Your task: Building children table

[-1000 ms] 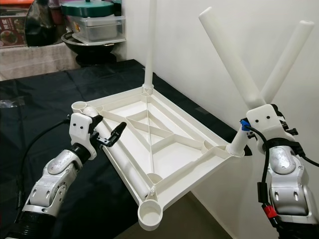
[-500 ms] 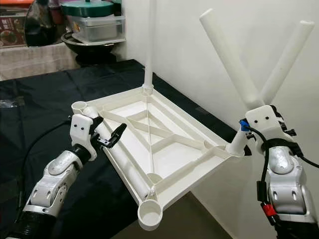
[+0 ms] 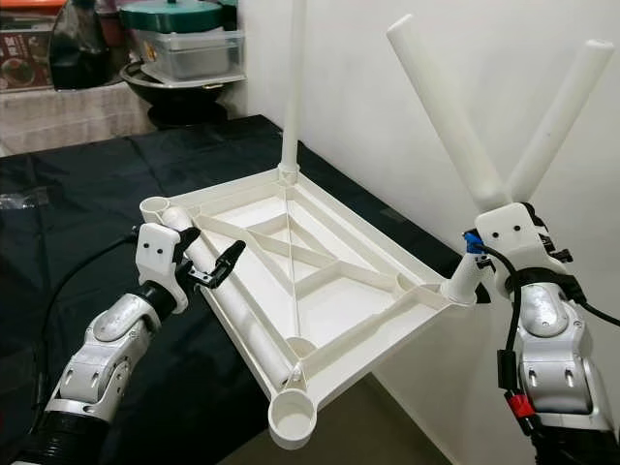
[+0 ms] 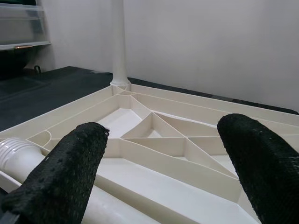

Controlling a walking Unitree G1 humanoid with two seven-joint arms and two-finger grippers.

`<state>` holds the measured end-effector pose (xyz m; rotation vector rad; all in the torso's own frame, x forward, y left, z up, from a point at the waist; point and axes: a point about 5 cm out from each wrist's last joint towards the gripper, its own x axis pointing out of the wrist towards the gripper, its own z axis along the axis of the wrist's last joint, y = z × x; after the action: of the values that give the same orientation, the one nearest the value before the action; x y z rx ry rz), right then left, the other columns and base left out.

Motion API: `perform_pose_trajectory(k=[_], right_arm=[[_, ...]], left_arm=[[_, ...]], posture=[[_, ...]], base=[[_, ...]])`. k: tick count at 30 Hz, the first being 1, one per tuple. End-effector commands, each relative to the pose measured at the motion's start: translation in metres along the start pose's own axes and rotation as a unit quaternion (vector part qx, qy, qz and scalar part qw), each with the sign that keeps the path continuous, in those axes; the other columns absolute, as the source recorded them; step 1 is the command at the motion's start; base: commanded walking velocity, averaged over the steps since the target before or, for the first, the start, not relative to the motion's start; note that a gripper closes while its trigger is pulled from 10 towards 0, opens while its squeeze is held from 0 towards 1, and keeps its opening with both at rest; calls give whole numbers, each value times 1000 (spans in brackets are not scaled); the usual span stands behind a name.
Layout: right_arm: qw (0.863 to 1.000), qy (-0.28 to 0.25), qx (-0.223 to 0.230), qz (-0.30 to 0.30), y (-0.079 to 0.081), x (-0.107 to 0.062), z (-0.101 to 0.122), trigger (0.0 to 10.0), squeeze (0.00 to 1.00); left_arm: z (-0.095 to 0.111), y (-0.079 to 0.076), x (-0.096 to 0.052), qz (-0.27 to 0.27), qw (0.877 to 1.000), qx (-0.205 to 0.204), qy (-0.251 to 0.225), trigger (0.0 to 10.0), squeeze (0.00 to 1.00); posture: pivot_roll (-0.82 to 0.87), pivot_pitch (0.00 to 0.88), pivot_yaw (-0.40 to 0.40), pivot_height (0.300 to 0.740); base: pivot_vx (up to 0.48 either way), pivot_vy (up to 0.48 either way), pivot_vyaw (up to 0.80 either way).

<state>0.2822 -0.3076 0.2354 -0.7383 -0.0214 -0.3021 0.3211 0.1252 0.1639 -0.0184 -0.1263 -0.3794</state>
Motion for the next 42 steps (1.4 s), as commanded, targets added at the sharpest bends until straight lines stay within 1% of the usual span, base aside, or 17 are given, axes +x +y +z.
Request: perform_pose_trajectory(k=[1,5,9,27,32,33,42], right_arm=[[1000,-8,5,6,5,0,2,10000,0],[1000,-9,8,7,9,0,3,10000,0],[1000,-12,10,9,12,1,7,10000,0],[1000,-17,16,8,12,2,9,10000,0],[1000,-17,19,8,15,0,8,10000,0],[1000,-18,23,11,18,-2,8,10000,0],[999,-18,28,12,21,-2,7,10000,0]], left_arm=[[-1,1,-3,3,1000,5,3,10000,0],[0,7,-3,6,1000,9,4,10000,0],[1,5,-3,4,1000,9,4,10000,0],[2,3,-3,2,1000,9,3,10000,0],[0,4,-6,3,1000,10,5,10000,0],[1,3,-7,0,1000,10,5,10000,0],[0,5,-7,1,1000,12,7,10000,0]], posture=[[-6,0,-79,740],[-1,0,-79,740],[-1,0,-79,740],[2,0,-75,740],[7,0,-74,740],[13,0,-77,740],[14,0,-72,740]], base=[[0,0,0],[0,0,0],[0,0,0],[0,0,0],[0,0,0],[0,0,0],[0,0,0]])
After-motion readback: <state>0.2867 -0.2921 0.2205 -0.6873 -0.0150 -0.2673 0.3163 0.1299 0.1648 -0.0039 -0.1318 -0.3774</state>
